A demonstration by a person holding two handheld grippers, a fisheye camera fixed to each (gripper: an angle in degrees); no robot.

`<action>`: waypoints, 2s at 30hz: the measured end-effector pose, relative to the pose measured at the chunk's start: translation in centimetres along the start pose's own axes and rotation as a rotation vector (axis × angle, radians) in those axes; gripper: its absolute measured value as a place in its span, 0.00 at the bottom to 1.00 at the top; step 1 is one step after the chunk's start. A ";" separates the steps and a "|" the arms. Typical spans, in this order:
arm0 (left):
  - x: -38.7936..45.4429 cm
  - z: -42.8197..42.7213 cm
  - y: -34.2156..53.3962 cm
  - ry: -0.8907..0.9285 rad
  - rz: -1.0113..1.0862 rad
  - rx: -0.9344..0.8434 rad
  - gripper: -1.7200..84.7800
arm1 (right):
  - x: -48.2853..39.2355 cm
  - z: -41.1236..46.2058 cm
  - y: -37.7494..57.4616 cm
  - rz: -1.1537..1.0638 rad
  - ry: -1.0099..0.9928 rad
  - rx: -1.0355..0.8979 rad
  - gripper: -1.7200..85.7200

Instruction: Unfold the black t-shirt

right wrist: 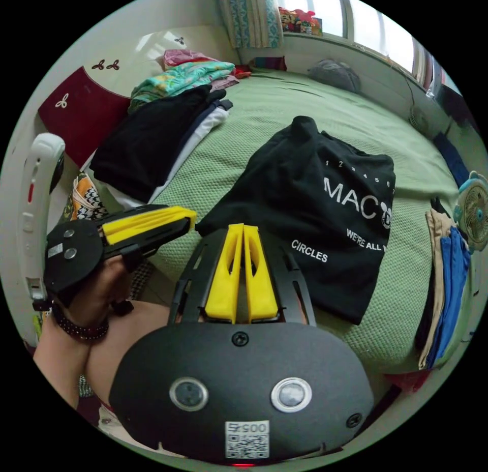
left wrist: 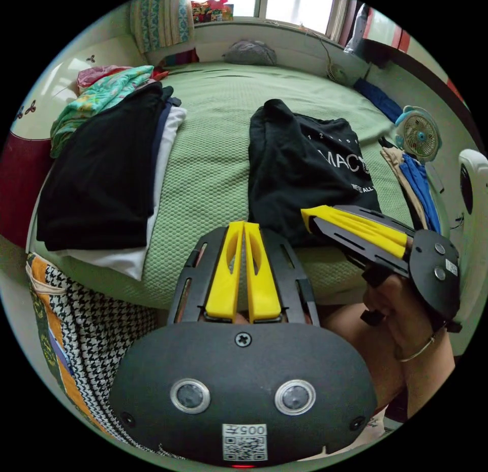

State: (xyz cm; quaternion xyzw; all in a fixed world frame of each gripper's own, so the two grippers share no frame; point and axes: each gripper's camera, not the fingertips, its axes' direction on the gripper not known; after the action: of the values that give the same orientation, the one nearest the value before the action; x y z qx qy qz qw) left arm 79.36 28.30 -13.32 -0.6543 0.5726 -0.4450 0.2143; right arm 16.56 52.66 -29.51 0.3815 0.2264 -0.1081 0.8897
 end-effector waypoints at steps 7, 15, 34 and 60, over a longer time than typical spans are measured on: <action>-2.3 0.7 -0.1 0.008 -0.022 -0.036 0.01 | -2.7 1.4 -1.1 -0.090 0.019 -0.033 0.08; -4.3 0.5 0.3 0.000 -0.048 -0.014 0.01 | -5.1 3.3 -2.1 -0.220 0.121 -0.094 0.14; -3.8 0.7 -0.3 -0.004 -0.024 0.023 0.01 | -2.8 0.8 -2.2 -0.120 0.069 -0.078 0.02; 4.5 4.2 -5.0 0.073 0.097 -0.036 0.01 | 8.8 -7.8 2.1 0.089 -0.037 0.080 0.02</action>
State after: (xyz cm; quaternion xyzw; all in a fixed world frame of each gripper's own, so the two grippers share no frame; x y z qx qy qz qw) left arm 85.40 24.38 -10.05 -0.6128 0.6190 -0.4474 0.2029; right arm 22.55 59.56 -37.18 0.4246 0.1881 -0.0843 0.8816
